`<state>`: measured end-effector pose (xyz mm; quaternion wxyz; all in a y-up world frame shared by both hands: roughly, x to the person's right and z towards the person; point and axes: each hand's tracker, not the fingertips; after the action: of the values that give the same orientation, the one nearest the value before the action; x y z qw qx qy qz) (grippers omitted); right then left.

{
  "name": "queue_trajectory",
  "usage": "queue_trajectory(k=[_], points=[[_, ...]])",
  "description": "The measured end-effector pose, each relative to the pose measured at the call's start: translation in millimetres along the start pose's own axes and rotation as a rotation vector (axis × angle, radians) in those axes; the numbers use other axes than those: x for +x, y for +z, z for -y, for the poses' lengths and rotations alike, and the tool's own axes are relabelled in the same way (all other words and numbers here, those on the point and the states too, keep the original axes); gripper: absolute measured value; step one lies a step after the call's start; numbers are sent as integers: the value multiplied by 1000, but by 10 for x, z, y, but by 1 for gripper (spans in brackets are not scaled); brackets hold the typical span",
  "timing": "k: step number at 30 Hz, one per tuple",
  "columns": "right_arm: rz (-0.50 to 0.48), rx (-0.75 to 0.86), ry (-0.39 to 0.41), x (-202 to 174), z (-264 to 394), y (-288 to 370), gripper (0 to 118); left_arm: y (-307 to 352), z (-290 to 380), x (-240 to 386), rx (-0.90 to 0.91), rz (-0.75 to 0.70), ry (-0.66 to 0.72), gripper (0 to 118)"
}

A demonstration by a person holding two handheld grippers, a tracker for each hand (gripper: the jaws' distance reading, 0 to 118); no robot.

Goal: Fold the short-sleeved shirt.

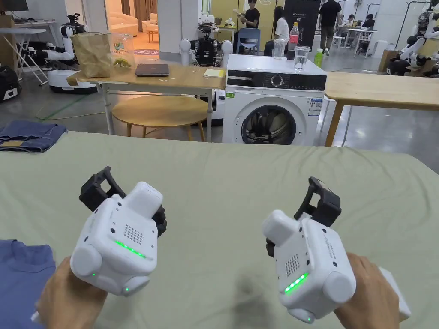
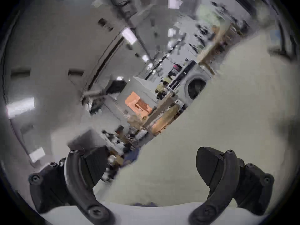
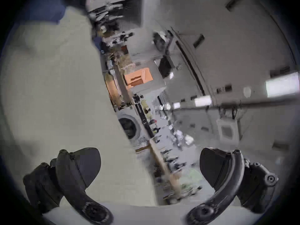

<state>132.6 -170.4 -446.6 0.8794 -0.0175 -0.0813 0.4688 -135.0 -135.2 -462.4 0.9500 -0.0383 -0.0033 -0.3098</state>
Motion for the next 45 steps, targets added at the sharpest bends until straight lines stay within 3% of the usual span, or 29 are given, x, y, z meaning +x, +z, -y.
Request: queue_trajectory(k=[4, 7, 9, 12, 17, 25, 26, 28, 29, 30, 31, 32, 35, 45], points=[[-72, -134, -540, 240, 24, -42, 118, 1, 53, -250, -38, 59, 470, 110], [-69, -191, -840, 348, 138, -28, 118, 33, 181, -336, -7, 96, 716, 110], [-61, -205, -967, 393, 216, -3, 118, 71, 226, -345, 6, 95, 788, 110], [-11, -212, -1071, 429, 280, 50, 118, 108, 251, -353, 23, 93, 790, 110], [12, -209, -1089, 447, 297, 80, 118, 132, 218, -337, 52, 81, 777, 110], [-3, -224, -999, 382, 190, 66, 118, 164, 77, -253, 66, 59, 645, 108], [-4, -221, -995, 377, 189, 72, 114, 173, 70, -244, 70, 64, 636, 104], [-3, -206, -983, 372, 157, 95, 89, 177, 52, -229, 74, 76, 617, 81], [0, -202, -975, 369, 139, 104, 69, 178, 47, -220, 72, 78, 608, 65], [0, -198, -964, 367, 114, 109, 35, 173, 38, -212, 67, 82, 601, 38], [2, -200, -954, 381, 104, 97, 13, 165, 29, -205, 60, 89, 594, 18], [4, -203, -950, 378, 97, 92, 7, 155, 19, -194, 53, 91, 589, 4], [18, -194, -944, 382, 99, 109, 0, 179, 3, -139, 39, 59, 565, 0], [7, -151, -939, 448, -48, 191, 0, 230, 78, -233, 16, 106, 547, 0]])
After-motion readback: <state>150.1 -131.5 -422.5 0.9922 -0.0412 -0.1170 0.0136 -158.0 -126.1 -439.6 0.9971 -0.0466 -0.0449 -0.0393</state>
